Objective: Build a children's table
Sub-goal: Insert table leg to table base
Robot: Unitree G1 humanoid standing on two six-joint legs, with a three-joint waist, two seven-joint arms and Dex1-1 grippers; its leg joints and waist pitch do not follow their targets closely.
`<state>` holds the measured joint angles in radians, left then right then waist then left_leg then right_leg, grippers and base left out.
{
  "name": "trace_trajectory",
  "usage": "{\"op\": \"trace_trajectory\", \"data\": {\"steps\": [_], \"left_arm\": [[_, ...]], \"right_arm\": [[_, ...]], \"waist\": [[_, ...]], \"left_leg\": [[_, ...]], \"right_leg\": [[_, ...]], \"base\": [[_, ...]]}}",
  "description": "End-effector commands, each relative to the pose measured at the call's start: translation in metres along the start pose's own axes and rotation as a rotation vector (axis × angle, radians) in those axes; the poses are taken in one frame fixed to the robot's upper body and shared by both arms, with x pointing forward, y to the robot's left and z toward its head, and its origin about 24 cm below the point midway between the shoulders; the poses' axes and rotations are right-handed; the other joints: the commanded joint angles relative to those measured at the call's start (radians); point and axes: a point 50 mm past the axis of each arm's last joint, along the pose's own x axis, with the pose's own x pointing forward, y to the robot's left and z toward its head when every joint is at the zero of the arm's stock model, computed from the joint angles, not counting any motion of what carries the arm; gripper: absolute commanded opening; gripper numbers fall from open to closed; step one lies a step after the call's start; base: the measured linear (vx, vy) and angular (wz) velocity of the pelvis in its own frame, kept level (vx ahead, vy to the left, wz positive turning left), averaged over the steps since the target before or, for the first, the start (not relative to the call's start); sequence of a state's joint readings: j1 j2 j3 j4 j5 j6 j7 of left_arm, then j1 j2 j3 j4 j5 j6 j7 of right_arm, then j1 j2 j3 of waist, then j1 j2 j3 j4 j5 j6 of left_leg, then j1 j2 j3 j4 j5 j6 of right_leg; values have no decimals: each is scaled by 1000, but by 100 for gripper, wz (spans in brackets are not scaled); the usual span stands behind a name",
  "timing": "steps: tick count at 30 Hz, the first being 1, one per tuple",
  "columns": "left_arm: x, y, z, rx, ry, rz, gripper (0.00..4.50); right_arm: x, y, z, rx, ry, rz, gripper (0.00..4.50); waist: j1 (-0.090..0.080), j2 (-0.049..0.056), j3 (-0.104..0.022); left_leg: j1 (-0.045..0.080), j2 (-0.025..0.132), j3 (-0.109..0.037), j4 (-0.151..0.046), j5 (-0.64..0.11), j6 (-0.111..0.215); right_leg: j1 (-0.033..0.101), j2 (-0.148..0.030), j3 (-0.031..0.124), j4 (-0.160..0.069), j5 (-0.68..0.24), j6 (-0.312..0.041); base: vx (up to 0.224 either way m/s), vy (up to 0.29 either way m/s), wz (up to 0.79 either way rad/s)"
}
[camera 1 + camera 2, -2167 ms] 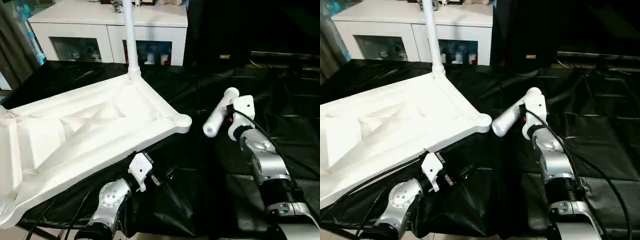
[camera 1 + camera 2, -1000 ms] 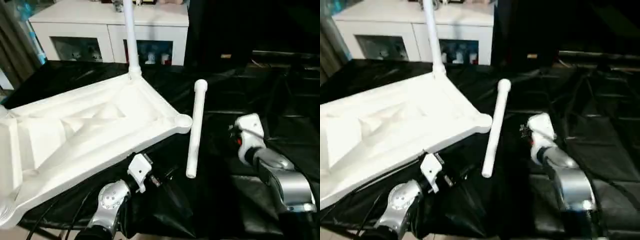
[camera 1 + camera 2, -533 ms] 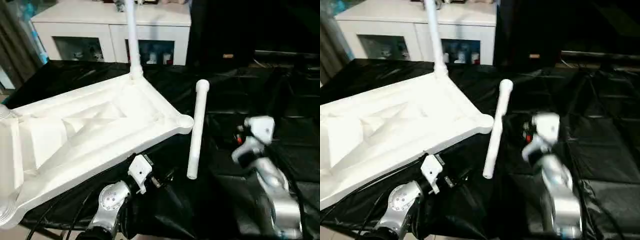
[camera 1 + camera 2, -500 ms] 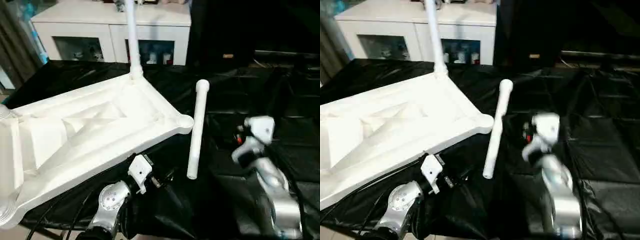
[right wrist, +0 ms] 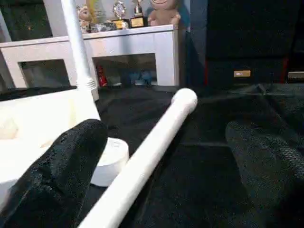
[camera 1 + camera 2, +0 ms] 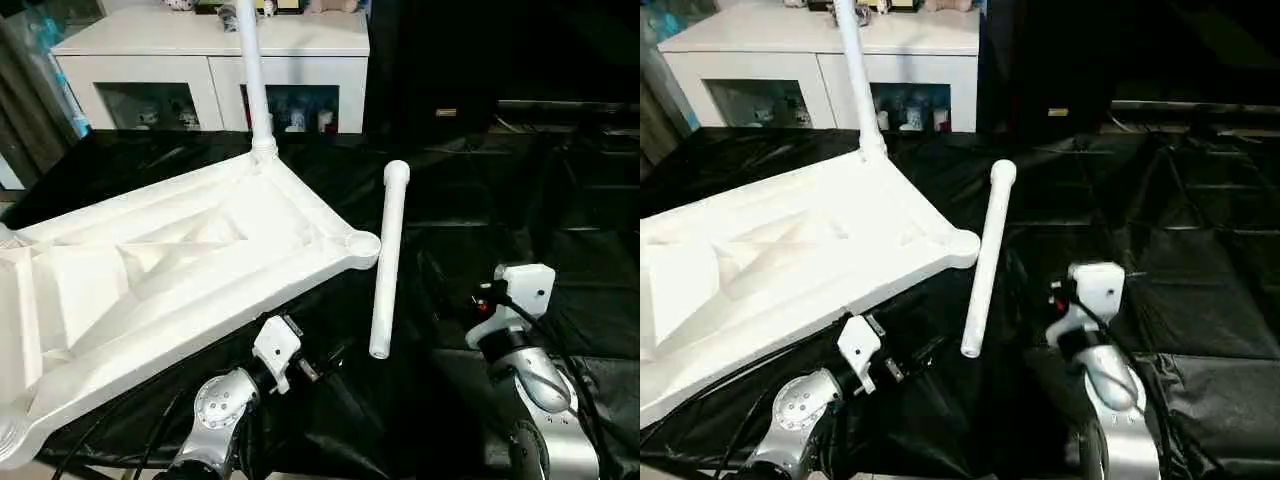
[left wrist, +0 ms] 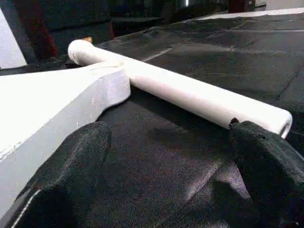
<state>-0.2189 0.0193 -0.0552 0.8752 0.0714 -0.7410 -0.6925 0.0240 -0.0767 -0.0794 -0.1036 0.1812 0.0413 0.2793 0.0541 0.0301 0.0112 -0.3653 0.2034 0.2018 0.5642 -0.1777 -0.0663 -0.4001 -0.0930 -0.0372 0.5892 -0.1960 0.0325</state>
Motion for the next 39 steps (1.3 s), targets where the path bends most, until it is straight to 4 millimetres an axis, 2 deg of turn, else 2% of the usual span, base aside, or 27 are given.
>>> {"op": "trace_trajectory", "data": {"steps": [1, 9, 11, 12, 13, 14, 15, 17, 19, 21, 23, 25, 27, 29, 30, 31, 33, 34, 35, 36, 37, 38, 39], "left_arm": [[-6, 105, 96, -27, -164, 603, 447], [-4, 103, 97, -21, -174, 576, 447], [-3, 102, 97, -24, -175, 574, 447], [-3, 101, 97, -27, -178, 569, 447], [-3, 101, 97, -27, -178, 569, 447], [-3, 101, 97, -28, -179, 568, 447], [-3, 101, 97, -29, -180, 567, 447], [-3, 101, 97, -31, -181, 566, 447], [-1, 101, 97, -33, -182, 558, 447], [-1, 101, 97, -33, -181, 553, 447], [-1, 101, 97, -34, -181, 550, 447], [-1, 101, 97, -35, -181, 548, 447], [-1, 101, 97, -36, -181, 546, 447], [0, 100, 97, -39, -179, 540, 447], [0, 100, 97, -39, -179, 539, 447], [0, 101, 97, -38, -178, 538, 447], [0, 101, 97, -38, -177, 539, 447], [0, 101, 97, -38, -177, 538, 447], [0, 101, 97, -38, -177, 538, 447], [0, 101, 97, -37, -176, 537, 447], [-1, 101, 97, -37, -176, 536, 447], [-1, 101, 97, -37, -176, 537, 447], [-1, 101, 97, -37, -176, 537, 447]], "right_arm": [[7, 0, 3, -4, -3, 4, 450], [13, 2, 4, -3, 5, 26, 450], [12, 3, 4, -2, 6, 27, 450], [13, 3, 4, -2, 7, 31, 450], [13, 3, 4, -2, 7, 31, 450], [13, 4, 4, -2, 8, 33, 450], [14, 4, 4, -1, 8, 34, 450], [14, 3, 4, -1, 9, 35, 450], [14, 3, 5, -3, 11, 35, 450], [14, 3, 4, -4, 11, 34, 450], [14, 3, 4, -3, 12, 33, 450], [14, 3, 4, -2, 12, 31, 450], [13, 3, 4, -1, 13, 30, 450], [14, 4, 4, 0, 15, 29, 450], [14, 4, 4, 1, 16, 30, 450], [14, 4, 3, 1, 17, 30, 450], [14, 4, 3, 1, 18, 29, 450], [14, 4, 3, 1, 19, 29, 450], [14, 3, 3, 1, 20, 29, 450], [14, 4, 3, 1, 21, 30, 450], [14, 4, 3, 1, 21, 30, 450], [14, 4, 3, 2, 21, 31, 450], [14, 4, 3, 2, 21, 31, 450]], "waist": [[1, -20, -25], [3, -21, -27], [3, -22, -28], [3, -24, -30], [3, -24, -31], [3, -27, -30], [3, -25, -29], [1, -22, -26], [-5, -20, -18], [-6, -18, -20], [-7, -19, -24], [-5, -17, -26], [-3, -18, -28], [-1, -18, -31], [0, -18, -34], [0, -19, -39], [1, -19, -47], [1, -19, -64], [3, -18, -69], [3, -15, -63], [-2, -13, -49], [-7, -12, -38], [-22, -10, -21]], "left_leg": [[6, 26, -21, -72, -370, 26], [6, 27, -19, -70, -347, 30], [-4, 25, -18, -65, -283, 40], [-10, 21, -13, -58, -223, 60], [-11, 17, -9, -53, -209, 81], [-11, 16, -8, -51, -211, 88], [-10, 15, -9, -51, -227, 94], [-2, 17, -11, -54, -292, 81], [14, 22, -21, -68, -431, 34], [15, 24, -27, -74, -443, 16], [11, 26, -27, -77, -419, 12], [8, 27, -24, -76, -389, 17], [7, 27, -22, -73, -369, 24], [-2, 26, -19, -66, -289, 37], [-9, 22, -15, -58, -209, 62], [-17, 13, -8, -44, -112, 106], [-27, 5, -4, -30, -12, 161], [-40, -13, 0, -1, 134, 257], [-42, -14, -1, 6, 137, 284], [-48, -11, -1, 8, 32, 297], [-39, -1, -2, 0, -172, 251], [-30, 2, -3, -6, -284, 209], [-11, 3, -12, -15, -464, 111]], "right_leg": [[22, -40, 31, -92, -346, -89], [25, -40, 32, -87, -307, -98], [22, -38, 32, -84, -231, -115], [20, -33, 28, -78, -151, -141], [18, -34, 24, -80, -143, -156], [18, -35, 23, -81, -157, -159], [16, -37, 21, -86, -210, -159], [15, -37, 20, -94, -327, -142], [11, -39, 23, -109, -525, -76], [12, -41, 26, -111, -532, -50], [17, -41, 28, -106, -469, -52], [20, -40, 30, -98, -386, -71], [23, -40, 31, -94, -340, -84], [23, -38, 31, -87, -232, -107], [22, -33, 27, -78, -115, -140], [17, -29, 21, -71, 15, -177], [7, -22, 12, -63, 147, -217], [-8, -12, -2, -50, 336, -269], [-12, -13, -4, -50, 346, -279], [-20, -19, -10, -66, 193, -278], [-26, -28, -15, -90, -143, -243], [-30, -29, -19, -105, -335, -208], [-37, -27, -31, -125, -643, -103]], "base": [[0, 0, 0], [0, 0, 0], [0, 0, 0], [0, 0, 0], [0, 0, 0], [0, 0, 0], [0, 0, 0], [0, 0, 0], [0, 0, 0], [0, 0, 0], [0, 0, 0], [0, 0, 0], [0, 0, 0], [0, 0, 0], [0, 0, 0], [0, 0, 0], [0, 0, 0], [0, 0, 0], [0, 0, 0], [-78, 26, 1], [-98, 32, -1], [-98, 32, -1], [-128, 32, -7]]}}
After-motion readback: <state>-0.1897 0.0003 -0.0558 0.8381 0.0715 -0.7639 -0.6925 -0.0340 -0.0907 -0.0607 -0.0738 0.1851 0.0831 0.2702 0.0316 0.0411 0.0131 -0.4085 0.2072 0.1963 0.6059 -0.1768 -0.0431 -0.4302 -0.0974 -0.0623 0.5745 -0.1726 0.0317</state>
